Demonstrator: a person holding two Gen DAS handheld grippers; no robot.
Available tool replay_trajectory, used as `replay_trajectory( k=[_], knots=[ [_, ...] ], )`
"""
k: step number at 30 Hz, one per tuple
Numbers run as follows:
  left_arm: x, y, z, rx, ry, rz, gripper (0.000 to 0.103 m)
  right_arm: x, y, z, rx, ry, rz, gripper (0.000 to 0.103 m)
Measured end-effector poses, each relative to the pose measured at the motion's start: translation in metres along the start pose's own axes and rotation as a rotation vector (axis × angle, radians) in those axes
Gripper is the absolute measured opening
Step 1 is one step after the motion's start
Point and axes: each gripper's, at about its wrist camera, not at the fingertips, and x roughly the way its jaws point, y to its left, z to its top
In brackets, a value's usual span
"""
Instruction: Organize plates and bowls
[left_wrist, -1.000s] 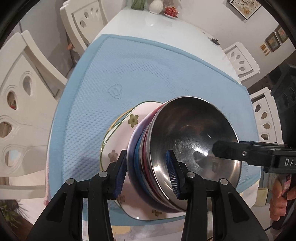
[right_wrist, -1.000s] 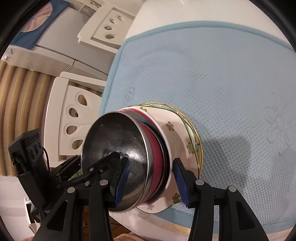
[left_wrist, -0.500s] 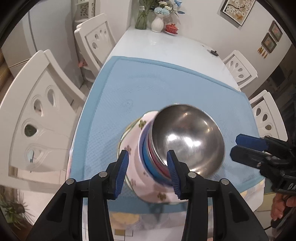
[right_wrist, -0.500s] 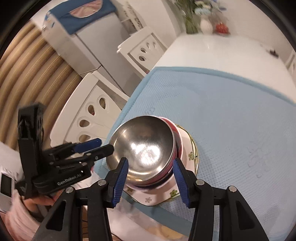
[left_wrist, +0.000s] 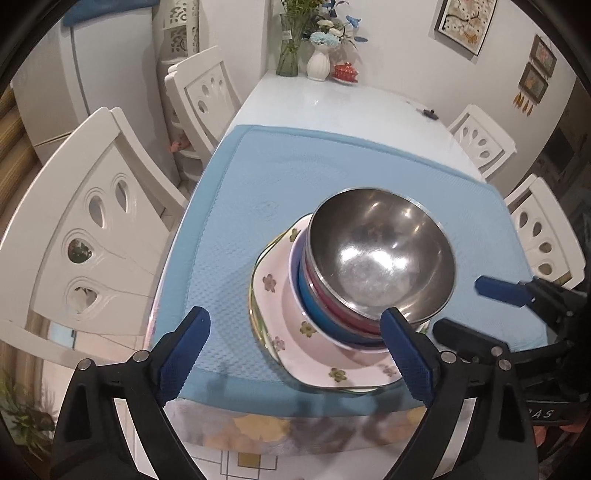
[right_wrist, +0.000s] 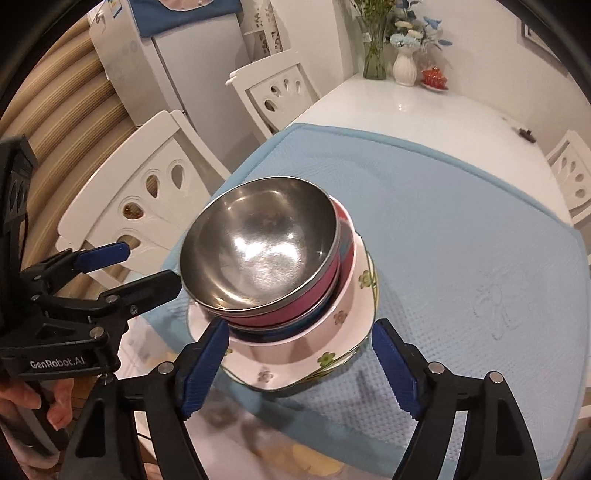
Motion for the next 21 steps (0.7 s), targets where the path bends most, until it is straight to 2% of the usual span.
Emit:
replay_trajectory(
  k=[1, 2, 5, 21],
  knots=[
    [0.0022, -0.0005, -0.0015, 0.007, 0.006, 0.032, 0.103, 0.0003, 0.0003, -0.0007, -0.003, -0.001, -0.006, 0.078],
    [0.0025, -0.0011, -0.0028, 0.013, -0.002, 0.057, 0.103, 0.0005, 0.0002, -0.0016, -0.005, -0.006, -0.006, 0.078],
    [0.0007, -0.0026, -0.006, 0.034, -0.034, 0.071, 0.103, 0.0021, 0.0001, -0.002, 0.002, -0.015, -0.009, 0.078],
    [0.0065, 0.0032, -0.0056, 0.028, -0.011, 0.051, 0.103, 0.0034, 0.0087, -0.0016, -0.006, -0.028, -0.006, 0.078]
  ],
)
